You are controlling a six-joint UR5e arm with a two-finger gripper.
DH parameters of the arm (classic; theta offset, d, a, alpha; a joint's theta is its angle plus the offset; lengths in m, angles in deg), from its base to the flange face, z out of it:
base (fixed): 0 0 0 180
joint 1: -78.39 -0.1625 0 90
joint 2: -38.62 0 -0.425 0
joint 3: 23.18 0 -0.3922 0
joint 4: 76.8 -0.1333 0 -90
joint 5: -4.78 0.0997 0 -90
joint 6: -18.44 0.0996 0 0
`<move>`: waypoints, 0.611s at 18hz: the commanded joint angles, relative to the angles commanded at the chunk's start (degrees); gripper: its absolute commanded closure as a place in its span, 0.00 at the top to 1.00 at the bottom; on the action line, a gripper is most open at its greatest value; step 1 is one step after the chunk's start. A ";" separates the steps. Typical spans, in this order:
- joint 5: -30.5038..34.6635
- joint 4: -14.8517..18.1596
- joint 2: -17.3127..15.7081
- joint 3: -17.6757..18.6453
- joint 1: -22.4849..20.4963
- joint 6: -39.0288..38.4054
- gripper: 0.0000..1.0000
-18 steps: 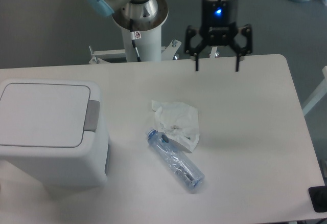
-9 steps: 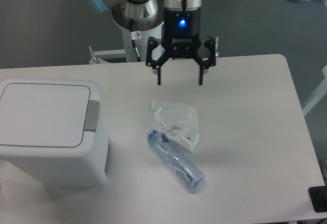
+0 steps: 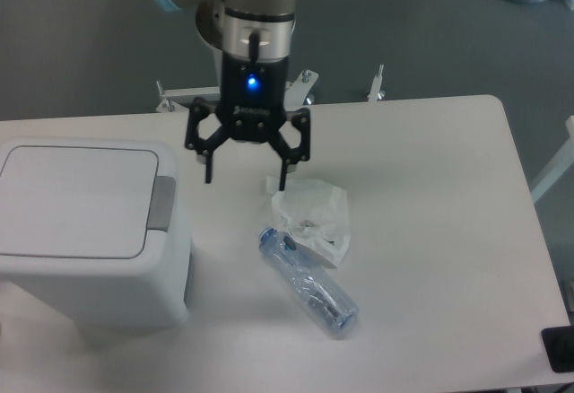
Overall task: Open the trash can
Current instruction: 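Move the open gripper over to the white trash can lid, then lower the gripper fingers onto the lid's grey tab edge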
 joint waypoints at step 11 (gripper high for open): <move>0.09 -0.09 3.00 -2.56 2.20 -3.18 1.00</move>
